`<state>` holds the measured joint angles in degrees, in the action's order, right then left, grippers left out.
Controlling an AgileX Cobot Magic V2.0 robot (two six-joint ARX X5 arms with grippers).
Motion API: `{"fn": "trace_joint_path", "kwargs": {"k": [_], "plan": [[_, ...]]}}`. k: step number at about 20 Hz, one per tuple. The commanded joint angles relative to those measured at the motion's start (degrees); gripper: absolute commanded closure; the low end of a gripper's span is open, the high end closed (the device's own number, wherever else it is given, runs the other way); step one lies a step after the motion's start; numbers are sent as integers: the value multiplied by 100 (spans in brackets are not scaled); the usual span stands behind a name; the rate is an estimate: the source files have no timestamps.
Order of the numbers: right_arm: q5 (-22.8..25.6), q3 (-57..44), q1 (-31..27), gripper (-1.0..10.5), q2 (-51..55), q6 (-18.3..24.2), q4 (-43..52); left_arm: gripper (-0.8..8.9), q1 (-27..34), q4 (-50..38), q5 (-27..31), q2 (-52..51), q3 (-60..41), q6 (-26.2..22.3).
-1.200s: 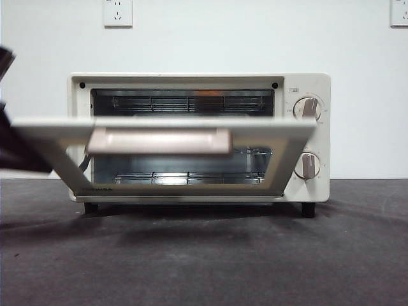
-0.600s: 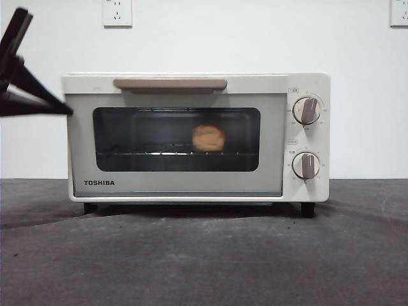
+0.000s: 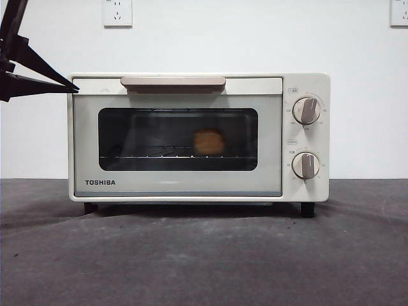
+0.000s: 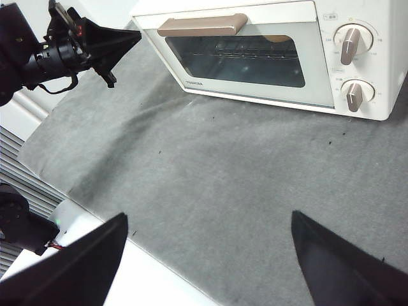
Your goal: The left arm flap open the oven, the right arm pick bread and place it into oven, the left arm flap close the oven
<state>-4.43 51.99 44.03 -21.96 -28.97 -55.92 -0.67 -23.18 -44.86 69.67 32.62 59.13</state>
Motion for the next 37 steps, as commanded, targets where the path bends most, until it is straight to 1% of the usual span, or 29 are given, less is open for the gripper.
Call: {"fn": "trace_joint_path", "kwargs": {"k": [1,3,6,7,9,11,15,17,20,22,24,25,28,30,37], "plan": [[46,96,35,537,0,98,66,804,-9,-79,-223,-151,87,-107],[76,96,35,537,0,177,66,804,-11,-46,-278,-404,87,-275],[168,96,35,537,-2,374,72,804,-11,63,-385,-874,87,-385],[170,96,35,537,-2,457,96,804,-11,146,-448,-1045,92,-487],[170,96,35,537,-2,610,192,804,-11,450,-564,-1414,103,-861],[170,96,35,537,-2,807,350,804,-42,914,-682,-1832,118,-1519],[195,96,35,538,-2,1113,673,804,-192,2031,-645,-2702,125,-2850],[212,96,35,547,-2,1228,809,804,-247,2625,-446,-3167,131,-3445],[385,96,35,631,-2,1331,831,804,-315,3438,133,-3851,140,-3974],[496,96,35,737,-2,1342,785,804,-337,3917,564,-4304,140,-4098],[544,94,35,906,-2,1373,758,804,-339,4341,883,-4719,140,-4157],[599,94,35,941,-2,1429,745,804,-339,4555,1005,-4942,140,-4225],[640,94,35,938,-2,1508,745,804,-337,4948,1294,-5348,140,-4365],[636,94,35,938,0,1502,748,804,-337,5082,1314,-5547,140,-4356],[636,94,35,938,2,1504,754,804,-337,5064,1311,-5914,140,-4354]]}}
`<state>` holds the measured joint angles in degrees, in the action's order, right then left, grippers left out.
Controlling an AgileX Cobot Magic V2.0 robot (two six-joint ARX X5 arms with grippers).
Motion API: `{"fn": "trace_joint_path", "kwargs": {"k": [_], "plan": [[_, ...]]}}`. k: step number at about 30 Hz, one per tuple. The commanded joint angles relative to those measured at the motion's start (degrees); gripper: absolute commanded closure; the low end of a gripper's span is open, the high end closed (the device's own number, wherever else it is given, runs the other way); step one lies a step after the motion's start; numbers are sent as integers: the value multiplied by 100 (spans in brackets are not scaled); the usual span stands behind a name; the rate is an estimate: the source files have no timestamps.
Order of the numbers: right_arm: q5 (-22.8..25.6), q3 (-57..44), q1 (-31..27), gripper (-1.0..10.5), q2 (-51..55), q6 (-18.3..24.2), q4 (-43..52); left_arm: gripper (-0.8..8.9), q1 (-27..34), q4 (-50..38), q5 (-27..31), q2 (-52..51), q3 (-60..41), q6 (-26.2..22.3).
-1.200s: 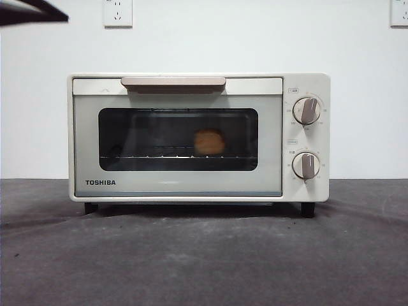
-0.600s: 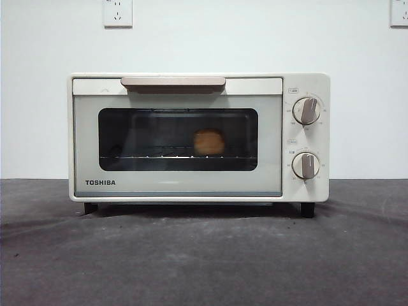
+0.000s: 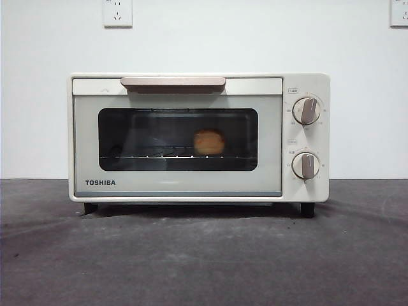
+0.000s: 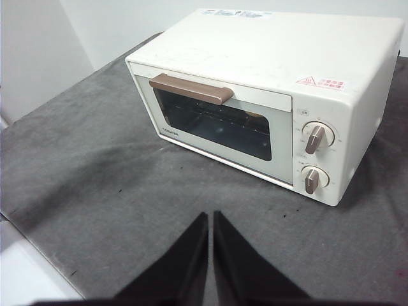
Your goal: The left arm flap open the oven, the right arm pick bread and place it into oven, the left arm flap close the oven
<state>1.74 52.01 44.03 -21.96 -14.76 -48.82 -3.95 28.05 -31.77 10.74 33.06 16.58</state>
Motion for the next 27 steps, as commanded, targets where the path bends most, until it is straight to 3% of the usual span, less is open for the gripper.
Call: {"fn": "trace_joint_path", "kwargs": {"k": [1,12,15,22,27], "plan": [[20,92,35,938,2,83,44,804,-9,-59,2,-31,96,-98],[20,92,35,938,2,83,44,804,-11,-103,4,-103,9,-127],[20,92,35,938,2,83,44,804,2,-79,238,-337,-208,-839],[20,92,35,938,0,83,68,804,44,-1073,2479,-1056,-1818,-1143],[22,92,35,938,7,83,83,804,136,-1620,3460,-1047,-2632,-1163]]}}
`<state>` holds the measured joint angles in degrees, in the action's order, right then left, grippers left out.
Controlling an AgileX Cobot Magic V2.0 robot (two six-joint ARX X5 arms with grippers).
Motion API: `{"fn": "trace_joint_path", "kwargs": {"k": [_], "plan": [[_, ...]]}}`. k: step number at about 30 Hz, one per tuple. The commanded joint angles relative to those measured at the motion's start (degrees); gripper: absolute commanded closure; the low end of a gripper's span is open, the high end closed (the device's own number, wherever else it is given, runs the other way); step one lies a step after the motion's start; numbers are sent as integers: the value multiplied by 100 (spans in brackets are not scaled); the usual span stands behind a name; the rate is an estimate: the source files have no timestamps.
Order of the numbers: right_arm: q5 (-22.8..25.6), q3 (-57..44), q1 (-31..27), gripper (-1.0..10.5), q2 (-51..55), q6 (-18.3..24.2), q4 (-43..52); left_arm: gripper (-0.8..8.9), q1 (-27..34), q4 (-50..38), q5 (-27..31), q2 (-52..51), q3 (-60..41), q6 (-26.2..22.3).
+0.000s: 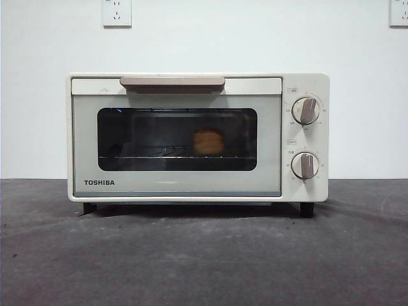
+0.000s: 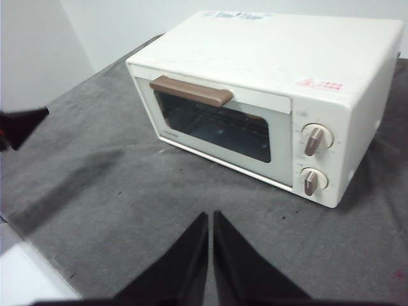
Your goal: The left arm flap open the oven, the right arm pick bread and place it into oven, the left arm flap close the oven
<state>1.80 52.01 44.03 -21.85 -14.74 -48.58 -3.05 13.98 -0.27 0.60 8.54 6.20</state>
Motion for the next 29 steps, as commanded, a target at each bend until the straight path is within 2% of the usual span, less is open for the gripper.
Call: {"fn": "trace_joint_path", "kwargs": {"k": [1,7,29], "plan": [[17,92,35,938,-4,81,59,804,76,-273,380,-42,-293,-125],[15,92,35,938,-4,81,59,804,170,-444,391,-42,-785,-120],[-4,94,37,938,-4,81,59,804,164,-332,387,-42,-785,-118]]}}
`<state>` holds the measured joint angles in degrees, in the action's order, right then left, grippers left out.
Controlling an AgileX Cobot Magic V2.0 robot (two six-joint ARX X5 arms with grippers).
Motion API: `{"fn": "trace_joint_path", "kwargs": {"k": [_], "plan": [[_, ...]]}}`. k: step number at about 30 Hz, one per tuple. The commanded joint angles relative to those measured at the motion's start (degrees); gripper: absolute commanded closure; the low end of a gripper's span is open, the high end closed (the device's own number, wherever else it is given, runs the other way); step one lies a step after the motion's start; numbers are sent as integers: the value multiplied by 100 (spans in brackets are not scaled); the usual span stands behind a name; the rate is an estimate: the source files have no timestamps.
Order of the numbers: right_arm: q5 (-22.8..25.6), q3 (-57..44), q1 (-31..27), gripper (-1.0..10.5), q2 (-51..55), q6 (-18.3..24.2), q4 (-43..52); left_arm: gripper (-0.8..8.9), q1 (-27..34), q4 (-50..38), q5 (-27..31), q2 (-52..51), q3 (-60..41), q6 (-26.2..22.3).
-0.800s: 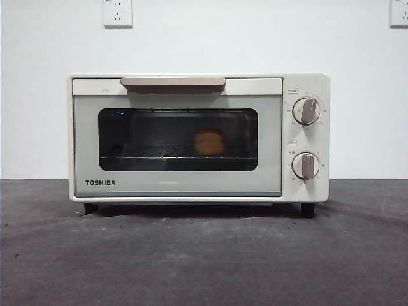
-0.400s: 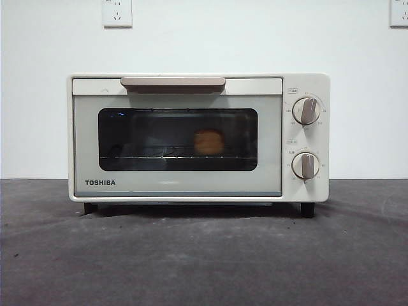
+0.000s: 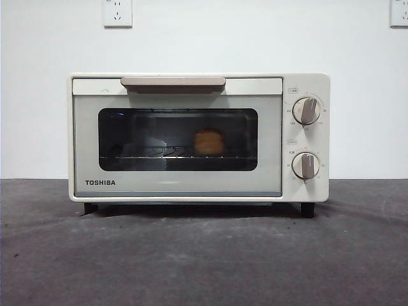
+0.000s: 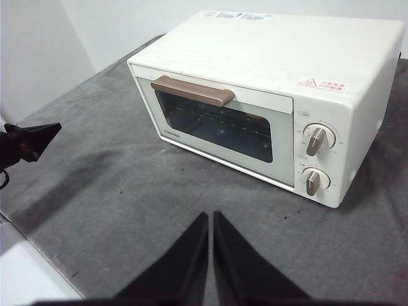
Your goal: The left arm flap open the oven, the right arm pick bread and place it into oven, the left arm flap close the oven
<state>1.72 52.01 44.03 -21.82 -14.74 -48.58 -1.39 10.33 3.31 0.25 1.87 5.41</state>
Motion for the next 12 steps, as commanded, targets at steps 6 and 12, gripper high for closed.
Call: {"fn": "trace_joint_path", "kwargs": {"k": [6,12], "plan": [[22,61,-59,938,24,81,103,804,-2,33,28,-7,-118,-39],[-192,-822,-1325,938,223,83,1222,804,-2,33,28,-7,-118,-39]]}}
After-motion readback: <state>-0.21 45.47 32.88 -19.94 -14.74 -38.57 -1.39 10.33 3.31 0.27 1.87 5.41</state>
